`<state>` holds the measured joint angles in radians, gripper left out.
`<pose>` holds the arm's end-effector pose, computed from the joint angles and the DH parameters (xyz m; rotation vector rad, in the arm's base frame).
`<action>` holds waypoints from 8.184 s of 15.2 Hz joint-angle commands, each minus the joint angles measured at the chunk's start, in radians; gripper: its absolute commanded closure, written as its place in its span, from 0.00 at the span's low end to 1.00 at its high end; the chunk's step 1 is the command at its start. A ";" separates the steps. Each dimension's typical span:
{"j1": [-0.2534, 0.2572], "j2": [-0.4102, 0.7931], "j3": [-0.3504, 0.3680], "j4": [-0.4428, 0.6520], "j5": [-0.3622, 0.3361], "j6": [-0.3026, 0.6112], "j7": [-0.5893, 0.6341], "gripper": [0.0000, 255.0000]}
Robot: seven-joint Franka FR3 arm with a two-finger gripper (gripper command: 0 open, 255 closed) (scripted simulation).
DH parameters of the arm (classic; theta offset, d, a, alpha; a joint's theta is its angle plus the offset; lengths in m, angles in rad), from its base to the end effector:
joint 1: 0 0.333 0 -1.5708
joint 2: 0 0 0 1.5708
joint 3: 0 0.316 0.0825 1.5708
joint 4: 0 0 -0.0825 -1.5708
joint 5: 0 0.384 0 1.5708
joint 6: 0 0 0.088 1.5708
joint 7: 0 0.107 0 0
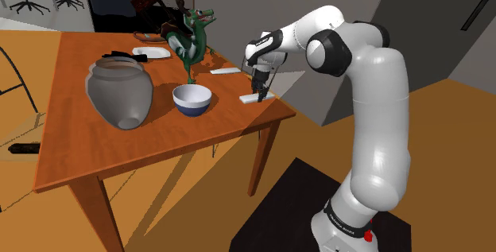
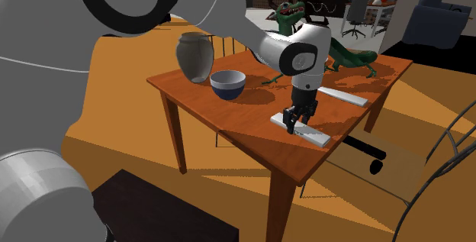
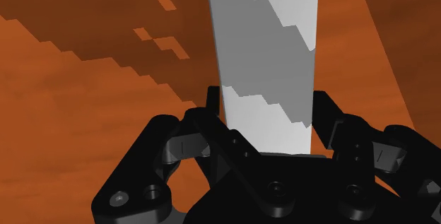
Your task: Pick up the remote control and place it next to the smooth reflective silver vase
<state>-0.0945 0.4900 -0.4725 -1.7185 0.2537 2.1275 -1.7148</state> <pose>0.5783 -0.3182 0.3265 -2.6996 -1.5750 0.0165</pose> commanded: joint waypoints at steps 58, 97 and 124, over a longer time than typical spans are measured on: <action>-0.076 -0.031 -0.040 0.704 -0.035 -0.723 0.053 1.00; 0.506 -0.258 0.201 0.484 -0.180 -0.685 0.814 1.00; 0.583 -0.272 0.239 0.152 -0.189 -0.364 0.906 1.00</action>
<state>0.4874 0.2189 -0.2336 -1.5521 0.0645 1.7488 -0.8090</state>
